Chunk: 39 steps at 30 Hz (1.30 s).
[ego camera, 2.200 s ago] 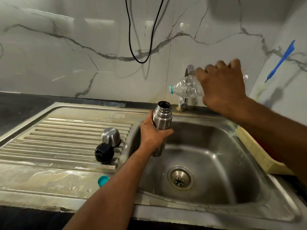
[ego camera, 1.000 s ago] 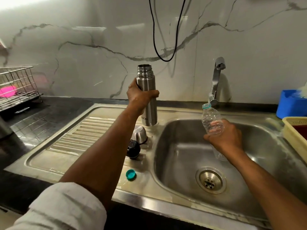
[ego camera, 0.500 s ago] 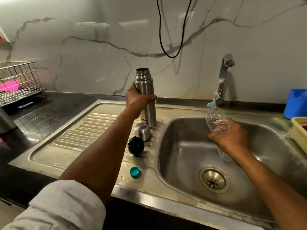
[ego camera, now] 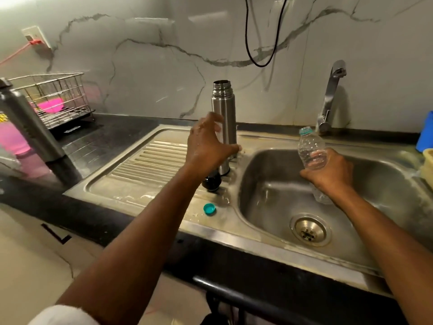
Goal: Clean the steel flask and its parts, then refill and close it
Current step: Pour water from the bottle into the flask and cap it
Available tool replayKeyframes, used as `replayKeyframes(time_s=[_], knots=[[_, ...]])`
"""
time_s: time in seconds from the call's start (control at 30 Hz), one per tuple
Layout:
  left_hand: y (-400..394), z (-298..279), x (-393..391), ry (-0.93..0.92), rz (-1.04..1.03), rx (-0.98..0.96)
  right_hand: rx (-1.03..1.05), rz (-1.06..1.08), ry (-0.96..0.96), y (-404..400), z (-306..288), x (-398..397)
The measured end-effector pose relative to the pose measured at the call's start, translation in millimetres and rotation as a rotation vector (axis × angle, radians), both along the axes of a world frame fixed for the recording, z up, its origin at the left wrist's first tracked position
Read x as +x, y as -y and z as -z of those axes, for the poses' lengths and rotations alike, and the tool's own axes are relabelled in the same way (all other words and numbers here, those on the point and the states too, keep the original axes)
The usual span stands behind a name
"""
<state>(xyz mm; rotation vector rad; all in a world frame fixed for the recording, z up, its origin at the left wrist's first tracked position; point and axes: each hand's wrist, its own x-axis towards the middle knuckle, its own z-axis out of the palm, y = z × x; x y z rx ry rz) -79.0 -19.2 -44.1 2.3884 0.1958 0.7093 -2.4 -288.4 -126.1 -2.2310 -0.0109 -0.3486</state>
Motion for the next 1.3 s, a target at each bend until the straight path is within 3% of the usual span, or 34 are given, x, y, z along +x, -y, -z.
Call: replayKeyframes(time_s=[0.13, 0.27, 0.43, 0.6, 0.73, 1.03, 1.23, 1.3], knots=[[5.2, 16.1, -54.5, -0.079, -0.034, 0.131, -0.002, -0.037, 0.001, -1.1, -3.2, -5.5], [-0.4, 36.1, -83.0, -0.272, -0.177, 0.232, -0.002, -0.064, -0.001, -4.9, -2.4, -5.7], [-2.8, 55.5, -90.9, -0.454, -0.219, 0.222, -0.001, -0.063, 0.021, -3.9, -0.6, -5.2], [-2.3, 56.4, -80.6, -0.499, -0.198, 0.225, -0.003, -0.057, 0.027, -3.0, 2.0, -1.0], [12.0, 48.5, -71.4, -0.396, -0.102, 0.232, -0.006, -0.051, 0.026, -3.1, 3.5, 1.0], [69.3, 24.7, 30.2, -0.139, 0.206, -0.188, 0.007, -0.026, -0.012, -0.7, 11.0, 12.8], [96.1, 44.4, 91.4, 0.053, 0.294, -0.952, -0.034, 0.008, -0.073, 3.6, 19.9, 25.4], [101.0, 58.0, 96.7, 0.033, 0.275, -1.074, -0.074, -0.025, -0.100, 0.7, 22.1, 25.0]])
